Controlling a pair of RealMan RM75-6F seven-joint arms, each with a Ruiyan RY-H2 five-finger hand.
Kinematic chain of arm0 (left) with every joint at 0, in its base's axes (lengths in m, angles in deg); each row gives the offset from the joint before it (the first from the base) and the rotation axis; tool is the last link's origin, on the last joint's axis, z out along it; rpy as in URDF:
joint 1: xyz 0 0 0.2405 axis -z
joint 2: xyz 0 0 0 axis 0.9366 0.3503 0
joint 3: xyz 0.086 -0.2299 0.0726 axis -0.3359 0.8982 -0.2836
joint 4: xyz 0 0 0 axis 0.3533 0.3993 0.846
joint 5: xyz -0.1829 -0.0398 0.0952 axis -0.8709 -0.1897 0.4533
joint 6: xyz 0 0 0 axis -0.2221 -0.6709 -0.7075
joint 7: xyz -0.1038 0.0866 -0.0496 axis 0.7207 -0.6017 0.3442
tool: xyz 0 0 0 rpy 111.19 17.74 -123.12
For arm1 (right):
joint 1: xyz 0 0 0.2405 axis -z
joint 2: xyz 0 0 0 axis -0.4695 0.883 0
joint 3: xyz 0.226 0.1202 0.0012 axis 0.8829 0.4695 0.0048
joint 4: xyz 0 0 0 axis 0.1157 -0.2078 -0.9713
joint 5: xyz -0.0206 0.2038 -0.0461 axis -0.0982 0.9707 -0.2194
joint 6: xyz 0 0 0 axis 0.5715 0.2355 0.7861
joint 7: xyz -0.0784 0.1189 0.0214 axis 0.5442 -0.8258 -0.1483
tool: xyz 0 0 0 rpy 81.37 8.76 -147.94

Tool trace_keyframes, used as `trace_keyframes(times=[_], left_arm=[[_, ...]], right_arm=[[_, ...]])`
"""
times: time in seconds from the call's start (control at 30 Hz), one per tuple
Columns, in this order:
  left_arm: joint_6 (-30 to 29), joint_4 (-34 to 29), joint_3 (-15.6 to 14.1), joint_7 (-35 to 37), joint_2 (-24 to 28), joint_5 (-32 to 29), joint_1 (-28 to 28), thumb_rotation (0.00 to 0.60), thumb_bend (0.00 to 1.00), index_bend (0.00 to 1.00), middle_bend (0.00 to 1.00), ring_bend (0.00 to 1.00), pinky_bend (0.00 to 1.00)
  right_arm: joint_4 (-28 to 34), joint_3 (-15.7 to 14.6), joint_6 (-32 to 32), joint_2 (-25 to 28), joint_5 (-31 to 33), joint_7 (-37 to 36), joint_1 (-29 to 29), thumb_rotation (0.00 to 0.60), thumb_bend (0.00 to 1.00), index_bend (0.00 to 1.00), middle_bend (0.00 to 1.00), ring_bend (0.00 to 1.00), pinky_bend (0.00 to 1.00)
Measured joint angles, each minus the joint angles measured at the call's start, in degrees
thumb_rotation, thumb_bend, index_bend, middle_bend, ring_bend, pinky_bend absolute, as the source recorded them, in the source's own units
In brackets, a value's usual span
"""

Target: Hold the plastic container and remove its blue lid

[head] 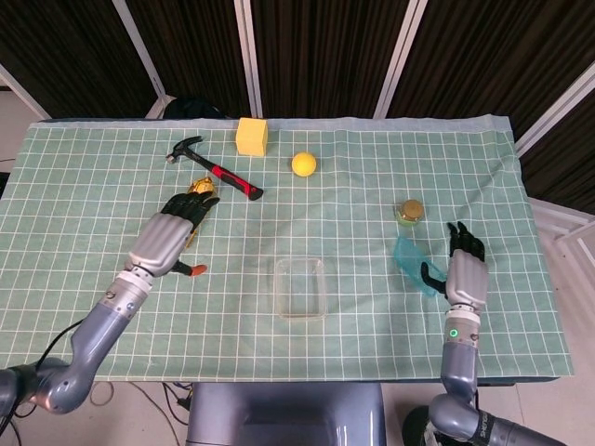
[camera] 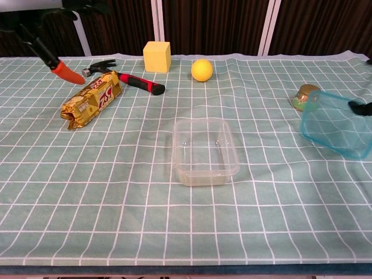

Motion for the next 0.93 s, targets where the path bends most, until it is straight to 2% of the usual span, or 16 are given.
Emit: trace_keyframes(times=[0.17, 0.27, 0.43, 0.57, 0.7, 0.83, 0.93], left_arm=[[-3.6, -3.0, -2.2, 2.3, 4.6, 5.2, -5.4, 0.600, 0.00, 0.00, 0.00, 0.00, 0.07], [-6.0, -4.3, -3.9, 3.3, 6.3, 8.0, -8.8, 0.600, 0.00, 0.00, 0.00, 0.00, 0.06], [-12.1, -5.3, -8.1, 2.5, 8.1, 13.2, -15.5, 0.600, 0.00, 0.00, 0.00, 0.00, 0.05], [-18.5, -4.3, -11.2, 1.8, 8.7, 18.5, -21.8, 0.600, 0.00, 0.00, 0.00, 0.00, 0.02], [-25.0, -1.5, -13.7, 2.7, 8.5, 22.7, -28.5, 0.600, 0.00, 0.00, 0.00, 0.00, 0.00], [-30.9, 3.5, -15.1, 5.0, 7.3, 24.8, -35.0, 0.600, 0.00, 0.00, 0.00, 0.00, 0.00], [-34.7, 7.6, -15.1, 7.7, 5.3, 25.6, -39.0, 0.600, 0.00, 0.00, 0.00, 0.00, 0.00]], right_arm=[[1.1, 0.8, 0.7, 4.6, 1.1, -0.2, 1.3, 0.600, 0.43, 0.00, 0.00, 0.00, 0.00], [3.1, 0.1, 0.6, 7.6, 1.0, -1.4, 3.1, 0.600, 0.36, 0.00, 0.00, 0.00, 0.00], [7.4, -5.1, -0.3, 13.6, -3.5, -4.4, 6.9, 0.600, 0.21, 0.00, 0.00, 0.00, 0.00], [10.1, -10.2, -1.4, 18.5, -10.3, -8.2, 9.8, 0.600, 0.16, 0.00, 0.00, 0.00, 0.00], [10.2, -14.9, -1.4, 22.9, -20.7, -12.8, 12.2, 0.600, 0.16, 0.00, 0.00, 0.00, 0.00], [7.9, -18.2, 1.6, 26.1, -30.8, -18.6, 14.7, 0.600, 0.16, 0.00, 0.00, 0.00, 0.00], [6.0, -19.1, 5.6, 27.1, -34.3, -22.4, 16.6, 0.600, 0.15, 0.00, 0.00, 0.00, 0.00]])
